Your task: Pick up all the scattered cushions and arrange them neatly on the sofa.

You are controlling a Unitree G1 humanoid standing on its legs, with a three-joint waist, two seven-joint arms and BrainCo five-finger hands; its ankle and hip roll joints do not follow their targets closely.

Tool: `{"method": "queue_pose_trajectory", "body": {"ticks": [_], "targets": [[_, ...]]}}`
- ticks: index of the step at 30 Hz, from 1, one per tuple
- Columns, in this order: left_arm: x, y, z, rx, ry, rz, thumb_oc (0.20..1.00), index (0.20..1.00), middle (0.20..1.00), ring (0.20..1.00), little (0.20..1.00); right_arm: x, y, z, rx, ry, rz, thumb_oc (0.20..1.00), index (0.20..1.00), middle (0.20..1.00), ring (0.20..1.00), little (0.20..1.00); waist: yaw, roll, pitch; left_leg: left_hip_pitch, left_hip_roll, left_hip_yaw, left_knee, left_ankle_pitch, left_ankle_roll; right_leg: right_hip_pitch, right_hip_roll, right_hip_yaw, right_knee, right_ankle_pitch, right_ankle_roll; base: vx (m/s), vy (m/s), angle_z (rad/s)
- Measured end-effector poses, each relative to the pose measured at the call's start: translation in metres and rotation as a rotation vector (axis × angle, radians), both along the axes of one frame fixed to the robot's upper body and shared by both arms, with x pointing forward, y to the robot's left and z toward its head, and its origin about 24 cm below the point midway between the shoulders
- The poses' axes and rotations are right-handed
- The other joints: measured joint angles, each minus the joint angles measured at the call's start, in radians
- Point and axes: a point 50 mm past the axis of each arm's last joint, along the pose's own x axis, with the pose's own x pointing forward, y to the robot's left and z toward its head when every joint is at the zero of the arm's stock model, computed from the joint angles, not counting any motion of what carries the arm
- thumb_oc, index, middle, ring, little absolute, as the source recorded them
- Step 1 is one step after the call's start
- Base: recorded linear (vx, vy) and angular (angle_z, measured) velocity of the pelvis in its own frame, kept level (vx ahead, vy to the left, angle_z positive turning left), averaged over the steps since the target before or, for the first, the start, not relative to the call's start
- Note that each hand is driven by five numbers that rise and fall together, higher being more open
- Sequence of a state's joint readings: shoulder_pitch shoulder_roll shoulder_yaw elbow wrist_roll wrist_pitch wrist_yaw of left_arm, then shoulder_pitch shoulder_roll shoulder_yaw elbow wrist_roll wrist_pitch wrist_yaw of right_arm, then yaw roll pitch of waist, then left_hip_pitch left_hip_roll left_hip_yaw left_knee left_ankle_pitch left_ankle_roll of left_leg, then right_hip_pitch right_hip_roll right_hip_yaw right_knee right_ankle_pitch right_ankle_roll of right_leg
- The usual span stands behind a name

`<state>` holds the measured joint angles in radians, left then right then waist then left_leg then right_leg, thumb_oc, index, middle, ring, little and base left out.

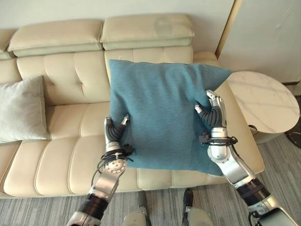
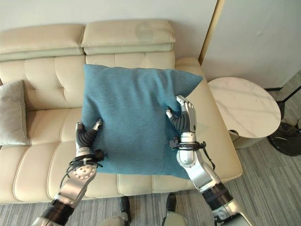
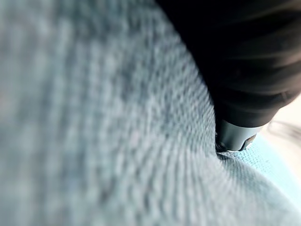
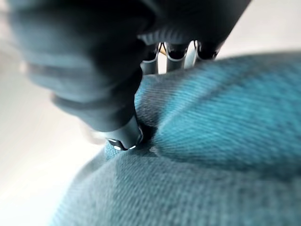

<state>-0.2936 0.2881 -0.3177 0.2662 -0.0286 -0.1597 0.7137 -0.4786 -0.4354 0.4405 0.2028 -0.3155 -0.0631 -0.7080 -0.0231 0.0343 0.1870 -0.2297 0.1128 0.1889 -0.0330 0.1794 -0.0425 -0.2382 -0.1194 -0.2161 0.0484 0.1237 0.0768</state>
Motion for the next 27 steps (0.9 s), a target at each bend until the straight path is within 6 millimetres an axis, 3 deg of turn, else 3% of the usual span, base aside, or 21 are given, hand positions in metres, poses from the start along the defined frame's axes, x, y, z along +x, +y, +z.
{"method": "queue_pose_trajectory", "body": {"ticks": [2, 4, 5, 8, 11, 12, 13, 18, 23, 27], "targets": [[0.028, -0.011, 0.024, 0.041, -0.056, 0.000, 0.200, 0.200, 0.200, 0.200, 0.200, 0.023, -0.005, 0.024, -0.073, -0.049, -0.070, 0.200, 0.200, 0.200, 0.200, 0.200, 0.002, 0.013, 0.040, -0.089, 0.002, -0.015, 0.053, 0.000, 0.000, -0.093, -0.002, -0.002, 0.080, -0.021, -0.017, -0.27, -0.121, 0.16], [0.060, -0.015, 0.067, 0.087, -0.152, 0.043, 0.200, 0.200, 0.200, 0.200, 0.200, 0.049, -0.004, 0.070, -0.141, -0.150, -0.132, 0.200, 0.200, 0.200, 0.200, 0.200, 0.005, 0.007, 0.083, -0.209, 0.000, -0.030, 0.134, 0.000, 0.000, -0.222, -0.026, 0.000, 0.202, -0.062, -0.028, -0.14, -0.105, 0.23], [0.075, -0.017, 0.099, 0.121, -0.224, 0.068, 0.200, 0.200, 0.200, 0.200, 0.200, 0.057, -0.003, 0.105, -0.166, -0.234, -0.162, 0.200, 0.200, 0.200, 0.200, 0.200, 0.008, 0.007, 0.109, -0.258, 0.001, -0.051, 0.141, -0.001, -0.001, -0.291, -0.032, -0.004, 0.260, -0.081, -0.034, -0.06, -0.060, 0.28], [0.088, -0.009, 0.169, 0.189, -0.399, 0.142, 0.200, 0.200, 0.200, 0.200, 0.200, 0.056, 0.006, 0.171, -0.161, -0.429, -0.183, 0.200, 0.200, 0.200, 0.200, 0.200, 0.008, -0.024, 0.166, -0.351, -0.006, -0.071, 0.166, 0.010, -0.009, -0.416, -0.056, -0.003, 0.374, -0.117, -0.048, 0.02, -0.039, 0.21], [0.096, 0.001, 0.212, 0.314, -0.477, 0.231, 0.200, 0.200, 0.200, 0.200, 0.200, 0.054, 0.018, 0.209, -0.191, -0.544, -0.194, 0.200, 0.200, 0.200, 0.200, 0.200, 0.006, -0.030, 0.177, -0.451, -0.013, -0.086, 0.222, 0.000, -0.012, -0.517, -0.073, 0.002, 0.448, -0.143, -0.052, 0.02, -0.030, 0.18], [0.092, 0.008, 0.247, 0.351, -0.550, 0.277, 0.200, 0.200, 0.200, 0.200, 0.200, 0.044, 0.023, 0.240, -0.185, -0.636, -0.197, 0.200, 0.200, 0.200, 0.200, 0.200, 0.000, -0.031, 0.180, -0.525, -0.009, -0.097, 0.248, -0.025, -0.016, -0.584, -0.079, 0.002, 0.473, -0.163, -0.044, 0.01, -0.015, 0.18], [0.088, 0.009, 0.273, 0.363, -0.609, 0.304, 0.200, 0.200, 0.200, 0.200, 0.200, 0.036, 0.023, 0.261, -0.179, -0.706, -0.206, 0.200, 0.200, 0.200, 0.200, 0.200, 0.002, -0.031, 0.180, -0.584, -0.011, -0.101, 0.265, -0.011, -0.016, -0.639, -0.079, 0.000, 0.490, -0.152, -0.058, 0.01, -0.008, 0.18], [0.076, 0.015, 0.324, 0.552, -0.712, 0.391, 0.200, 0.200, 0.200, 0.200, 0.200, 0.019, 0.015, 0.299, -0.252, -0.840, -0.260, 0.200, 0.200, 0.200, 0.200, 0.200, -0.004, -0.032, 0.181, -0.744, -0.016, -0.125, 0.348, -0.007, -0.003, -0.776, -0.084, 0.033, 0.552, -0.156, -0.060, 0.05, 0.020, 0.15], [0.051, 0.039, 0.386, 1.123, -0.743, 0.609, 0.200, 0.200, 0.200, 0.200, 0.200, -0.010, -0.001, 0.354, -0.507, -0.997, -0.392, 0.200, 0.200, 0.200, 0.200, 0.200, -0.022, -0.036, 0.181, -0.944, -0.035, -0.120, 0.467, -0.032, 0.017, -0.970, -0.100, 0.081, 0.634, -0.159, -0.055, 0.06, 0.041, 0.02], [0.041, 0.044, 0.405, 1.358, -0.731, 0.728, 0.200, 0.200, 0.200, 0.200, 0.200, -0.023, -0.011, 0.377, -0.667, -1.046, -0.486, 0.200, 0.200, 0.200, 0.200, 0.200, -0.027, -0.037, 0.181, -1.053, -0.036, -0.108, 0.532, -0.045, 0.028, -1.079, -0.111, 0.107, 0.676, -0.151, -0.046, 0.03, 0.025, -0.04]]}}
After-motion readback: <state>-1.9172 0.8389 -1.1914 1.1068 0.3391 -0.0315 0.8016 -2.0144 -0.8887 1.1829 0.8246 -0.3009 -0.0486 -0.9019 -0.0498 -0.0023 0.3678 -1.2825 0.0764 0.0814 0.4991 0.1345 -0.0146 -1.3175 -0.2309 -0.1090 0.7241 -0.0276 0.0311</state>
